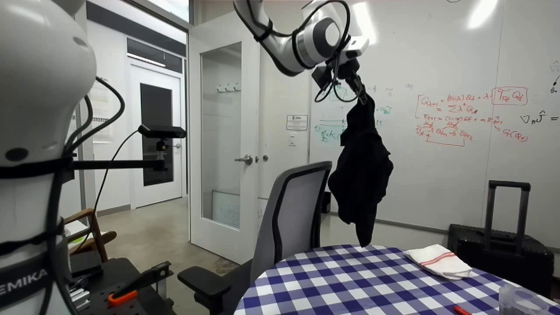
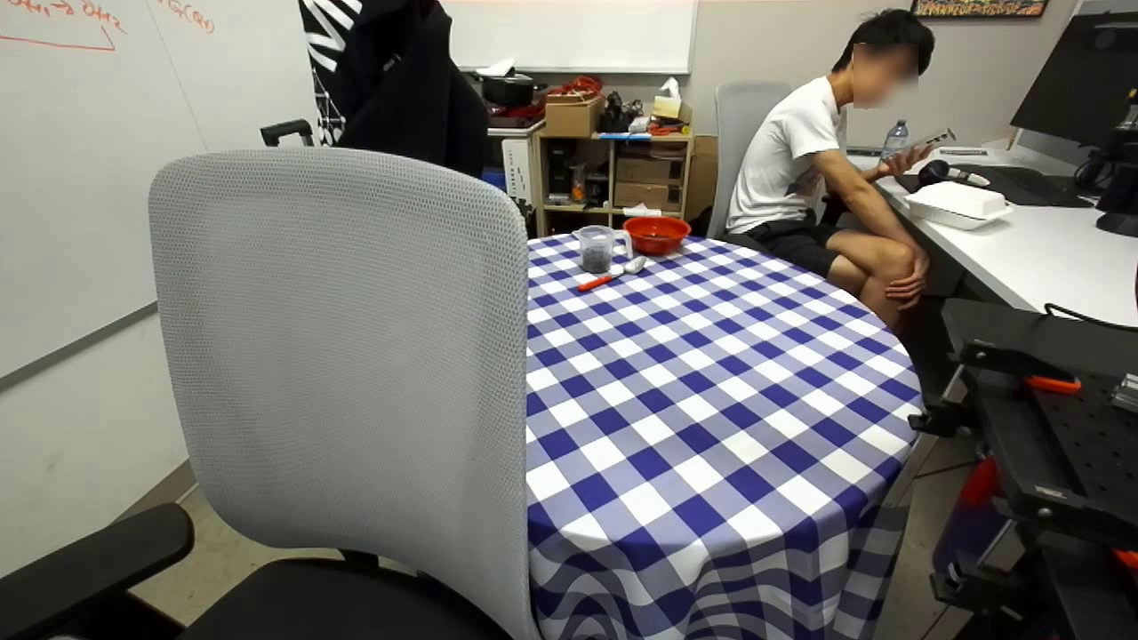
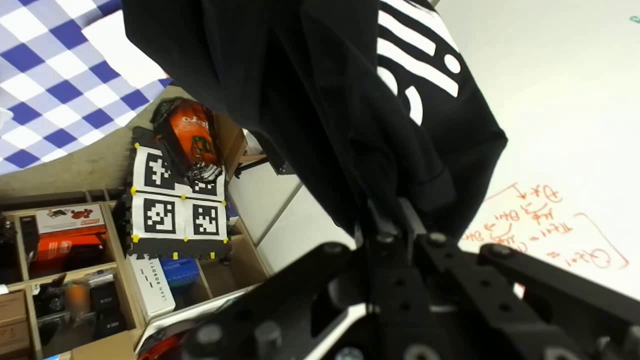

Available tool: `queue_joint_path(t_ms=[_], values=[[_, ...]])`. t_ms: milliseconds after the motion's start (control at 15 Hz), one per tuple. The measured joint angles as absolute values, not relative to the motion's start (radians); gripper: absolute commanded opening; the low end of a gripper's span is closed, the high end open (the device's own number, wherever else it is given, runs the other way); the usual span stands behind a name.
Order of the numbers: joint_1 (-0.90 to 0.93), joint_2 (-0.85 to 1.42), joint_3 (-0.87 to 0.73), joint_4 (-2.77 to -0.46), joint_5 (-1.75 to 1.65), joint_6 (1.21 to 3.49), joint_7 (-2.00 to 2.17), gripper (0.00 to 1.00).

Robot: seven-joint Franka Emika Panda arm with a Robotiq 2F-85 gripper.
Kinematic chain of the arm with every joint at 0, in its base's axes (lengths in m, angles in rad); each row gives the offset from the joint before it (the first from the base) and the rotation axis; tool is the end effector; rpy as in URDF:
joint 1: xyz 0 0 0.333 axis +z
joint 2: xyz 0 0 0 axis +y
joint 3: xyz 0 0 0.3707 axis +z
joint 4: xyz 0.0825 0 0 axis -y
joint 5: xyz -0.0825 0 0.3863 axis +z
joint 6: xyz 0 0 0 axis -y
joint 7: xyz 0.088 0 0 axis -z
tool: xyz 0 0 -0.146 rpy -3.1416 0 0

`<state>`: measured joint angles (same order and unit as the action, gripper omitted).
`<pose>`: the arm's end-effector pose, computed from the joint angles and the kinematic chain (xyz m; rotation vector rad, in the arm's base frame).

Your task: Put the black towel on the backrest of the chair

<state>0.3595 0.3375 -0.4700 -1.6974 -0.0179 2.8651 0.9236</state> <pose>0.7432 -0.0320 0.5458 -2.3931 1.1954 -1.2148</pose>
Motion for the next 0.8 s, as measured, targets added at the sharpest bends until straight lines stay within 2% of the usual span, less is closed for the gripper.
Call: queue_joint_path(t_ms=[400, 800], values=[[0.378, 0.319, -0.379, -1.62, -0.019, 2.726, 0.867, 0.05], [0.382, 0.445, -0.186, -1.378, -0.154, 2.49, 0.854, 0.04]])
